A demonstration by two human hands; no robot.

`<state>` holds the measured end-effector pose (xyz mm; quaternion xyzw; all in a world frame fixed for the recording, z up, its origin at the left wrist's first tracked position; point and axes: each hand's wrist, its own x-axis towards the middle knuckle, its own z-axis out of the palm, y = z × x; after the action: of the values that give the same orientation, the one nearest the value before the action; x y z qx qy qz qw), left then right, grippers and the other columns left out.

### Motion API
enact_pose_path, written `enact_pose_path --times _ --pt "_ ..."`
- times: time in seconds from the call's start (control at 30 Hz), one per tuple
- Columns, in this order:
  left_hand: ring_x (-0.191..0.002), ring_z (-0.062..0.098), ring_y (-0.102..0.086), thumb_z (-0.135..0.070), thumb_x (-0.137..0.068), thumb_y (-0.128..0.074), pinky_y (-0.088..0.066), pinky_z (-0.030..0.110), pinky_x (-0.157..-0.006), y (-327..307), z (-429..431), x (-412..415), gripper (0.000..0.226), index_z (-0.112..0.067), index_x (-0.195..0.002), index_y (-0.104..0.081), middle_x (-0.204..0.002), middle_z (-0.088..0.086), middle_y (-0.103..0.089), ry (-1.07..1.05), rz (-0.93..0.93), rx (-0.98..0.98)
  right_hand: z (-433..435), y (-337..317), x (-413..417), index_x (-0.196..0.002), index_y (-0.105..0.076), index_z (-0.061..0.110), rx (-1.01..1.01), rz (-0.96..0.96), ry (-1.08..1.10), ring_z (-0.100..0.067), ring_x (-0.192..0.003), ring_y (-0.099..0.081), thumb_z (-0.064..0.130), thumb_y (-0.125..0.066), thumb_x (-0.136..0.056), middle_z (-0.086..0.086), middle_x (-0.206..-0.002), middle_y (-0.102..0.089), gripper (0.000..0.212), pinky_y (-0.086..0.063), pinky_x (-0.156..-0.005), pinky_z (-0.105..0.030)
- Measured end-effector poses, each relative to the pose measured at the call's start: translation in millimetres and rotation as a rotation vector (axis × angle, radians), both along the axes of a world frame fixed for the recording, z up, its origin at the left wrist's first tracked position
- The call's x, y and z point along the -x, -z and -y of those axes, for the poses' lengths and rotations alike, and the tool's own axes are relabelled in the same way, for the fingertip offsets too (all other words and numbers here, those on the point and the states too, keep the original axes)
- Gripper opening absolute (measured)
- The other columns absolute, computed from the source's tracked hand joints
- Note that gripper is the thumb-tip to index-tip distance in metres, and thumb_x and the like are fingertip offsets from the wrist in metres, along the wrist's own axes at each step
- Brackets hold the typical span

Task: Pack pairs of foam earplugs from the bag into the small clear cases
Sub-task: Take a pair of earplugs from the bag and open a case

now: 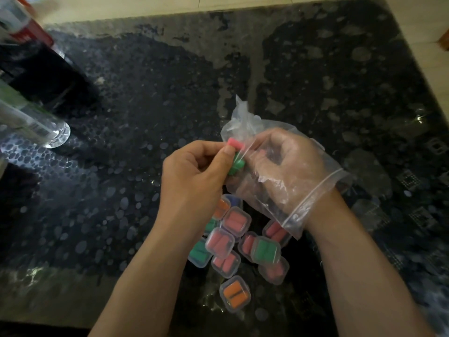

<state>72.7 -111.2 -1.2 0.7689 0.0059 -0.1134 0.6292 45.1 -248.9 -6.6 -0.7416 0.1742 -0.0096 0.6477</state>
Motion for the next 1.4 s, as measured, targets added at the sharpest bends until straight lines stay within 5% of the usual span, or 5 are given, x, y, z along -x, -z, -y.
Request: enact_pose_path --times 0.4,0.77,0.97,1.1,1.4 --pt "-0.060 0.022 -0.069 -0.001 -0.091 -0.068 -0.060 0.036 -0.057 -1.9 -4.1 -5.1 0.017 -0.008 -0.076 -0.072 -0.069 0.016 -0.072 0.016 -0.078 0.020 -0.2 4.4 1.8 -0.112 -0.066 -0.008 -0.322 0.181 -0.102 -0.005 -0.072 -0.071 -0.015 -0.063 -0.089 -0.009 -0.087 -0.071 0.025 -0.055 -0.062 -0.015" --pt "-0.047 0.006 -0.052 -0.008 -0.092 -0.062 -0.047 0.029 -0.046 -2.2 -2.1 -3.5 0.038 -0.013 -0.055 -0.060 -0.048 -0.004 -0.054 0.071 -0.012 -0.165 -3.2 13.4 -0.8 -0.082 -0.071 0.019 -0.089 0.101 -0.012 -0.013 -0.066 -0.070 -0.003 -0.062 -0.090 0.000 -0.072 -0.073 0.024 -0.057 -0.060 -0.035" --pt "-0.053 0.017 -0.062 -0.019 -0.085 -0.079 -0.054 0.037 -0.052 -1.2 -7.9 -5.3 0.020 -0.005 -0.074 -0.069 -0.063 0.013 -0.070 0.049 0.011 -0.119 4.7 6.6 6.2 -0.095 -0.074 0.011 -0.153 0.144 -0.084 -0.003 -0.064 -0.069 0.004 -0.075 -0.087 0.002 -0.077 -0.073 0.010 -0.056 -0.056 -0.022" --pt "-0.065 0.020 -0.072 -0.004 -0.085 -0.077 -0.055 0.031 -0.056 -4.0 -8.6 -5.5 0.020 -0.015 -0.096 -0.065 -0.081 0.009 -0.077 0.014 -0.033 0.016 2.9 6.7 6.6 -0.100 -0.075 0.010 -0.149 0.143 -0.109 -0.020 -0.085 -0.076 0.003 -0.076 -0.087 -0.006 -0.092 -0.076 0.016 -0.064 -0.068 -0.045" --pt "-0.058 0.010 -0.068 -0.009 -0.095 -0.069 -0.054 0.020 -0.056 -3.5 -8.2 -8.1 0.009 -0.006 -0.086 -0.071 -0.069 0.004 -0.074 0.074 -0.023 0.063 2.4 11.6 3.3 -0.091 -0.077 0.013 -0.154 0.127 0.079 0.003 -0.054 -0.059 0.009 -0.076 -0.088 0.009 -0.070 -0.067 0.005 -0.043 -0.047 -0.011"
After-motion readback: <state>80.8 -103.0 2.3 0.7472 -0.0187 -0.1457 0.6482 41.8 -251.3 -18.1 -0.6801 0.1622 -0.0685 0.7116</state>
